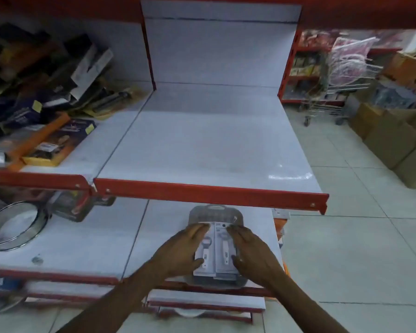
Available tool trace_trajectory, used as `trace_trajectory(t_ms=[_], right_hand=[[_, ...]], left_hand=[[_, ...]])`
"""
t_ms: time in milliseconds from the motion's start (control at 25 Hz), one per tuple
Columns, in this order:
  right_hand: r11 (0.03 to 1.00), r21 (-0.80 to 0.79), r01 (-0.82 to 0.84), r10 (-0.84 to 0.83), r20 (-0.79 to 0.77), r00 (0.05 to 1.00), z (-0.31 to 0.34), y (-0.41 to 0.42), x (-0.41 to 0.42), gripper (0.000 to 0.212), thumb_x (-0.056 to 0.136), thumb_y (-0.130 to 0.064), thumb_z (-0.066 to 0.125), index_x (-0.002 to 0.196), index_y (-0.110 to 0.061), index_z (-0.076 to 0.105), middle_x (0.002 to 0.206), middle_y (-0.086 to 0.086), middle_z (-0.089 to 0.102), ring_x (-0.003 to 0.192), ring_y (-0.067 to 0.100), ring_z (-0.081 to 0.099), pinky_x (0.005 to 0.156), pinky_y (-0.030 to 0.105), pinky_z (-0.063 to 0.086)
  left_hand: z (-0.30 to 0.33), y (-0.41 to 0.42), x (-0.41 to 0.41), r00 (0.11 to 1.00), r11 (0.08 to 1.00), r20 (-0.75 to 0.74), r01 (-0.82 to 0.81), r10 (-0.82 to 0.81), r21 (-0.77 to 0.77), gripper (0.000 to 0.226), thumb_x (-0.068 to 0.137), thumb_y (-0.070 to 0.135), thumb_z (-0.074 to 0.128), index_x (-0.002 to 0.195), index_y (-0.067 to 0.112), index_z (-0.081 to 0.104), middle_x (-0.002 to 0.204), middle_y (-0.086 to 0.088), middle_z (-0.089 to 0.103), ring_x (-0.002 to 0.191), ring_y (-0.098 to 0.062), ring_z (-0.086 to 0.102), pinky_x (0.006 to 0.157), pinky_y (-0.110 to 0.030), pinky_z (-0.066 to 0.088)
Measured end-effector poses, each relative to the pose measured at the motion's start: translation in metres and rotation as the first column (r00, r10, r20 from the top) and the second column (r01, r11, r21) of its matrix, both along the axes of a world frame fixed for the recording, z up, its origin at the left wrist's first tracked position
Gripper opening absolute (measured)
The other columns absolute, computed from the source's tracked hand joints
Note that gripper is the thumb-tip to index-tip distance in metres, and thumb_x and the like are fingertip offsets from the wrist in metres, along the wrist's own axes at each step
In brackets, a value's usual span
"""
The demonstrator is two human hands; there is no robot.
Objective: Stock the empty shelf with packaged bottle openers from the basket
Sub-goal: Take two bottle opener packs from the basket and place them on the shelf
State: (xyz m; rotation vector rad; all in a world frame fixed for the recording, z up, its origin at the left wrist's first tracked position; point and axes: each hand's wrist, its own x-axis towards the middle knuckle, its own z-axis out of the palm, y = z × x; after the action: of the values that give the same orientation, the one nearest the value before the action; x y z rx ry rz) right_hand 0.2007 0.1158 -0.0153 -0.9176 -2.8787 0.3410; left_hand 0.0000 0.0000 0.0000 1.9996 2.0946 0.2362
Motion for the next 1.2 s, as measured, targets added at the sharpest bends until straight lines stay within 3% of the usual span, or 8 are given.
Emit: trace_trajectory(t_ms=[240, 360, 520, 640, 720, 880, 1040, 1200], right_hand=[[0.985, -0.163, -0.058, 0.120, 0.406, 0.906, -0.033, 0.052, -0.063, 0.132, 0.055, -0.044, 0.091, 0.151, -0.012, 0.006, 0.161, 0.011, 0.019, 0.142, 0.037, 0.032, 0.113, 0.045, 0.036], [0.987, -0.029, -0.155, 0.144, 0.570, 0.809, -0.052, 0.060, -0.066, 0.138, 0.056, -0.051, 0.088, 0.151, -0.005, -0.001, 0.163, 0.015, -0.002, 0.149, 0.038, 0.002, 0.121, 0.046, 0.010], [0.981, 0.080, -0.176, 0.096, 0.588, 0.803, -0.072, 0.066, -0.072, 0.132, 0.058, -0.053, 0.085, 0.151, -0.005, 0.004, 0.162, 0.017, 0.003, 0.148, 0.041, 0.001, 0.120, 0.056, 0.002], [0.991, 0.132, -0.038, -0.020, 0.415, 0.910, -0.077, 0.069, -0.076, 0.119, 0.041, -0.058, 0.090, 0.140, -0.012, 0.042, 0.150, 0.012, 0.042, 0.137, 0.034, 0.036, 0.115, 0.048, 0.031], [0.990, 0.102, -0.095, 0.051, 0.367, 0.929, -0.076, 0.072, -0.076, 0.116, 0.040, -0.053, 0.092, 0.138, -0.011, 0.045, 0.147, 0.012, 0.046, 0.136, 0.036, 0.038, 0.116, 0.052, 0.028], [0.993, -0.122, 0.009, 0.021, 0.244, 0.969, -0.013, 0.064, -0.057, 0.077, 0.057, -0.034, 0.090, 0.122, -0.019, 0.053, 0.125, 0.005, 0.062, 0.115, 0.027, 0.059, 0.095, 0.039, 0.052], [0.967, -0.250, 0.048, -0.026, 0.093, 0.995, 0.070, 0.015, -0.020, 0.021, 0.080, -0.011, 0.072, 0.088, -0.028, 0.061, 0.103, 0.000, 0.073, 0.091, 0.018, 0.067, 0.078, 0.028, 0.055], [0.975, -0.222, 0.023, -0.075, -0.230, 0.970, 0.160, -0.031, 0.006, 0.019, 0.088, -0.022, 0.068, 0.101, -0.035, 0.063, 0.094, -0.013, 0.074, 0.083, 0.006, 0.066, 0.072, 0.013, 0.053]], left_hand=[[-0.046, 0.078, -0.018, 0.998, 0.913, -0.023, 0.043, -0.057, -0.406, 0.128, 0.061, 0.038, 0.093, 0.155, 0.015, 0.010, 0.159, -0.008, 0.037, 0.133, -0.032, 0.050, 0.106, -0.039, 0.048], [-0.071, 0.083, -0.022, 0.985, 0.907, -0.124, 0.060, -0.123, -0.417, 0.133, 0.056, 0.043, 0.095, 0.155, 0.011, 0.011, 0.160, -0.012, 0.033, 0.141, -0.036, 0.040, 0.115, -0.042, 0.037], [-0.089, 0.084, -0.033, 0.929, 0.959, -0.319, 0.101, -0.185, -0.263, 0.142, 0.043, 0.076, 0.079, 0.154, 0.009, 0.021, 0.162, -0.016, 0.027, 0.148, -0.043, 0.026, 0.120, -0.053, 0.016], [-0.083, 0.087, -0.033, 0.947, 0.971, -0.285, 0.086, -0.150, -0.225, 0.144, 0.036, 0.082, 0.072, 0.151, 0.008, 0.028, 0.160, -0.019, 0.032, 0.147, -0.045, 0.027, 0.121, -0.057, 0.022], [-0.064, 0.085, -0.028, 0.972, 0.967, -0.220, 0.025, -0.082, -0.252, 0.126, 0.054, 0.065, 0.084, 0.151, 0.012, 0.024, 0.161, -0.014, 0.027, 0.146, -0.040, 0.028, 0.121, -0.052, 0.029], [-0.031, 0.057, -0.024, 0.938, 0.972, 0.291, -0.137, 0.190, -0.193, 0.085, 0.068, 0.013, 0.089, 0.139, 0.021, 0.043, 0.142, -0.009, 0.054, 0.123, -0.029, 0.058, 0.098, -0.040, 0.056], [0.022, -0.005, -0.008, 0.863, 0.975, 0.459, -0.217, 0.209, -0.036, 0.032, 0.085, 0.009, 0.075, 0.087, 0.036, 0.058, 0.085, 0.014, 0.068, 0.079, -0.007, 0.066, 0.083, -0.035, 0.060], [0.121, -0.042, -0.004, 0.794, 0.867, 0.574, -0.418, 0.203, 0.272, 0.029, 0.080, 0.014, 0.080, 0.092, 0.033, 0.062, 0.088, 0.024, 0.073, 0.079, -0.003, 0.070, 0.073, -0.014, 0.055]])
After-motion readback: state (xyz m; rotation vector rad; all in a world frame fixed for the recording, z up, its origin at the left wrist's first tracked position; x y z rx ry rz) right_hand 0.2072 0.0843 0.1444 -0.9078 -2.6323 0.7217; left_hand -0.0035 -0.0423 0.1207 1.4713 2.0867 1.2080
